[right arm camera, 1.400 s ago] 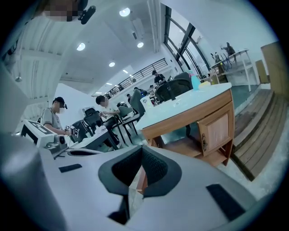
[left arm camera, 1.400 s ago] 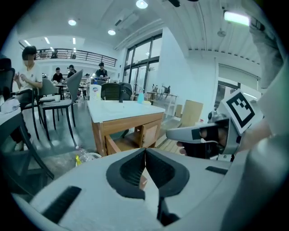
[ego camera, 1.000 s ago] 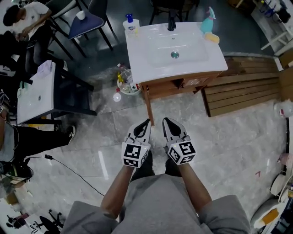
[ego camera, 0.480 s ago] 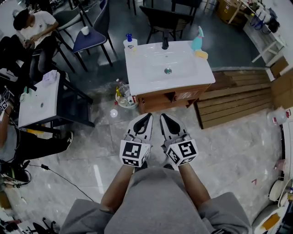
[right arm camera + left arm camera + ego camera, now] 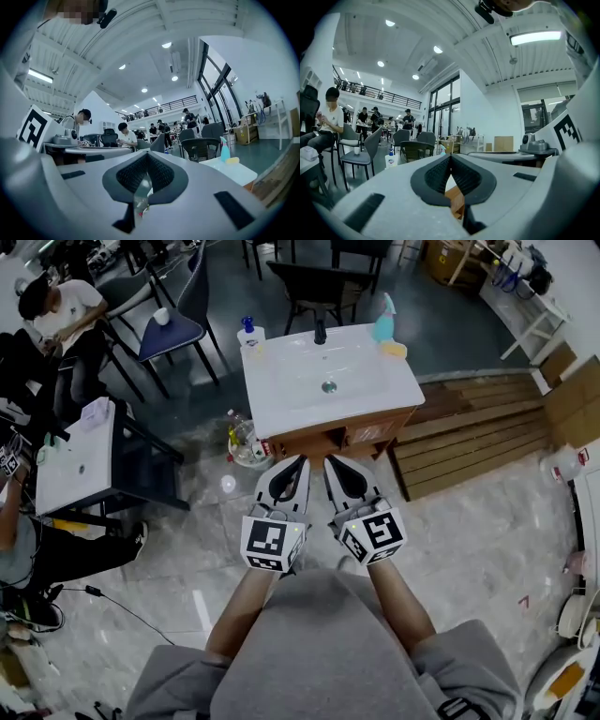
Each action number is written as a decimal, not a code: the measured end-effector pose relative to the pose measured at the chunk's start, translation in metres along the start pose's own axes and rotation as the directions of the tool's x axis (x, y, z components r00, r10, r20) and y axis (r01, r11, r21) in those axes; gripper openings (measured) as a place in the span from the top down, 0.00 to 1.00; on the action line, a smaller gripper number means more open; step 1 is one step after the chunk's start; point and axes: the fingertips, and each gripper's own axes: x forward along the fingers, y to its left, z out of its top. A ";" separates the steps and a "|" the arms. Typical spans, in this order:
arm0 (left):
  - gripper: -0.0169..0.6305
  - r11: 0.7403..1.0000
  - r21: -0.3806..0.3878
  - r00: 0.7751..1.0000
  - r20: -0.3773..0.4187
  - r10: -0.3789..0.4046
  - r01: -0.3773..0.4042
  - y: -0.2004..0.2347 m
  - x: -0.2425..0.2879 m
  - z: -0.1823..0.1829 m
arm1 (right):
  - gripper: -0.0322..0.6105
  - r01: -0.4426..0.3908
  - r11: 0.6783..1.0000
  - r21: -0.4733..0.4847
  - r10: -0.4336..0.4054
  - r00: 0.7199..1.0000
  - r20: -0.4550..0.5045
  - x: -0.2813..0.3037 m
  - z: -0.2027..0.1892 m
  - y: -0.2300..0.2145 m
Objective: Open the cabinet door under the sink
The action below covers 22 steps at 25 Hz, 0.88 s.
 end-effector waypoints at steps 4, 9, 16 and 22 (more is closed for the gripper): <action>0.96 1.000 -0.004 1.000 0.013 0.000 0.000 0.000 0.004 0.006 | 0.94 0.010 1.000 -0.002 -0.010 1.000 0.013 -0.001 0.005 -0.002; 0.96 1.000 -0.001 1.000 0.021 -0.012 0.012 -0.002 0.007 0.009 | 0.94 0.033 0.999 0.006 -0.033 0.999 0.023 -0.003 0.005 -0.008; 0.96 0.999 0.015 0.999 0.009 -0.031 0.031 -0.005 0.012 0.006 | 0.94 0.048 0.999 0.014 -0.049 0.998 0.036 -0.004 0.005 -0.013; 0.96 0.999 0.022 0.999 0.001 -0.042 0.042 -0.010 0.013 0.002 | 0.94 0.054 0.998 0.026 -0.055 0.998 0.040 -0.008 0.003 -0.015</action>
